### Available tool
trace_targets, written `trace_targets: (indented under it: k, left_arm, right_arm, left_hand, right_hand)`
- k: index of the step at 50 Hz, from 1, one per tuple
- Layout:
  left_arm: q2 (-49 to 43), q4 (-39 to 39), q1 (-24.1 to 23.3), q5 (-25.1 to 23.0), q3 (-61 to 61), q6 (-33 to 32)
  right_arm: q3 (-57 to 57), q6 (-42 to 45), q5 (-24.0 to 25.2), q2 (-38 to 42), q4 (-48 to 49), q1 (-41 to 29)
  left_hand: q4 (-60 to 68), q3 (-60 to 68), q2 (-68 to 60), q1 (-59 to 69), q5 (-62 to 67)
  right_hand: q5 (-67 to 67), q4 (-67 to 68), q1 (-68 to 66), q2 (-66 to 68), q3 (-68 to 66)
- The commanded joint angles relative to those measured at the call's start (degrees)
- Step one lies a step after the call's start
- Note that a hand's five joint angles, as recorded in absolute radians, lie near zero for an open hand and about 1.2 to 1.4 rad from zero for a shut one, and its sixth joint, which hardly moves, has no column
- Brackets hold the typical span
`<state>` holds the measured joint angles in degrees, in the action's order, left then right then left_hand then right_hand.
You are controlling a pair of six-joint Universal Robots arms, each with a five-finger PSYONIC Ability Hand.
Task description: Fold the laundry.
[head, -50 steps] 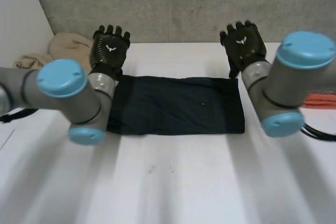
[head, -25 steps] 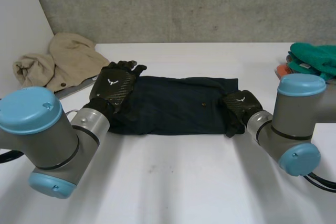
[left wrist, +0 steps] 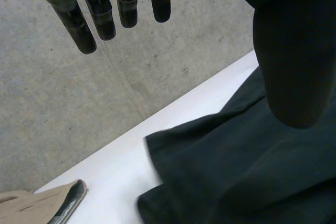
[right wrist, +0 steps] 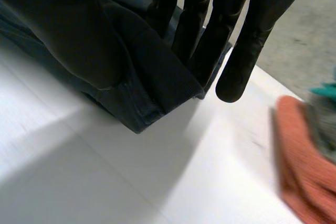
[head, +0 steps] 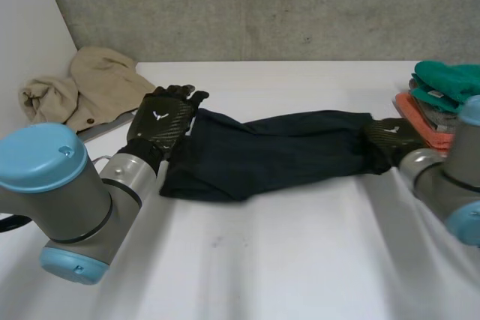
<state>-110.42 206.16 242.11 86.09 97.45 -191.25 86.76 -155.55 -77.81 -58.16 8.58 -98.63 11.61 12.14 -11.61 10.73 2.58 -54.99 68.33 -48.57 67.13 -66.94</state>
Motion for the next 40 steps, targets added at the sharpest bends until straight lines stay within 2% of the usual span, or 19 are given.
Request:
trace_targets:
  k: [1, 4, 6, 11, 14, 20, 24, 27, 31, 33, 35, 36, 37, 39, 40]
  left_arm:
    - [1.17, -0.94, 0.11, 0.04, 0.64, 0.08]
    - [1.88, -1.02, 0.11, 0.13, 0.81, 0.08]
    - [2.4, -1.02, 0.11, 0.13, 1.16, 0.08]
    - [3.81, -1.02, 0.55, 0.21, 1.6, 0.08]
    - [4.86, -1.29, 0.9, 0.3, 1.95, 0.08]
    - [7.41, -1.55, 3.01, 0.3, 3.62, 0.08]
    - [8.73, -1.55, 3.8, 0.3, 4.77, 0.08]
    - [9.44, -1.55, 4.94, 0.3, 5.65, 0.08]
    - [9.53, -1.64, 6.26, 0.3, 6.17, 0.08]
    - [9.53, -1.64, 6.53, 0.3, 6.26, 0.08]
    - [9.44, -1.64, 6.62, 0.21, 6.26, 0.08]
    - [9.44, -1.64, 6.62, 0.21, 6.26, 0.08]
    - [9.44, -1.64, 6.62, 0.21, 6.26, 0.08]
    - [9.35, -1.64, 6.62, 0.13, 6.26, 0.08]
    - [9.35, -1.64, 6.62, 0.13, 6.18, 0.08]
  right_arm:
    - [3.24, 11.38, 3.28, -5.9, -0.49, 6.17]
    - [2.62, 15.62, 3.28, -6.87, -0.49, 5.38]
    - [1.4, 19.05, 4.07, -7.58, -0.23, 2.49]
    - [-3.52, 21.17, 5.03, -7.75, 0.74, -7.44]
    - [-6.78, 21.69, 8.63, -5.83, 2.66, -13.68]
    - [-12.92, 23.01, 19.78, 4.44, 8.55, -23.34]
    - [-16.61, 23.54, 22.52, 10.59, 8.74, -27.04]
    - [-18.56, 23.54, 22.62, 13.68, 8.91, -28.63]
    - [-20.32, 22.4, 19.99, 14.22, 9.88, -29.78]
    - [-20.85, 18.37, 12.45, 10.98, 10.4, -29.87]
    - [-20.06, 12.76, 5.51, 8.43, 10.58, -28.99]
    - [-18.75, 5.86, -0.44, 5.9, 10.49, -27.42]
    - [-17.78, 2.05, -3.11, 4.48, 10.23, -25.93]
    - [-15.41, -4.99, -5.76, 1.93, 9.7, -21.98]
    - [-11.92, -10.51, -5.51, -0.96, 9.27, -17.69]
  left_hand:
    - [-1.23, -1.76, 1.23, -0.34, -2.2]
    - [-1.39, -1.92, 1.4, -0.51, -2.36]
    - [-1.39, -1.93, 1.4, -0.51, -2.36]
    - [-1.23, -1.76, 1.23, -0.34, -2.19]
    - [-1.23, -1.76, 1.23, -0.34, -2.19]
    - [-1.23, -1.76, 1.23, -0.34, -2.19]
    - [-1.23, -1.76, 1.23, -0.34, -2.19]
    - [-1.23, -1.76, 1.23, -0.34, -2.19]
    - [-1.23, -1.76, 1.23, -0.34, -2.19]
    - [-1.23, -1.76, 1.23, -0.34, -2.19]
    - [-1.23, -1.76, 1.23, -0.34, -2.19]
    - [-1.23, -1.76, 1.23, -0.34, -2.19]
    - [-1.23, -1.76, 1.23, -0.34, -2.19]
    - [-1.23, -1.76, 1.23, -0.34, -2.19]
    - [-1.23, -1.76, 1.23, -0.34, -2.19]
  right_hand:
    - [-15.01, 11.67, -31.43, 12.87, -13.06]
    - [-15.01, 11.67, -31.43, 12.87, -13.06]
    - [-15.01, 11.67, -31.43, 12.87, -13.06]
    - [-15.01, 11.67, -31.43, 12.87, -13.06]
    - [-15.01, 11.67, -31.43, 12.87, -13.06]
    - [-15.01, 11.67, -31.43, 12.87, -13.06]
    - [-15.01, 11.67, -31.43, 12.87, -13.06]
    - [-15.01, 11.67, -31.43, 12.87, -13.06]
    - [-15.01, 11.67, -31.43, 12.87, -13.06]
    - [19.92, -23.25, 3.49, -22.06, 21.87]
    - [39.02, -42.36, 22.59, -41.16, 40.97]
    - [40.6, -43.93, 24.17, -42.74, 42.54]
    - [41.78, -45.11, 25.35, -43.92, 43.72]
    - [45.3, -48.64, 28.87, -47.44, 47.25]
    - [47.32, -50.65, 30.89, -49.46, 49.27]
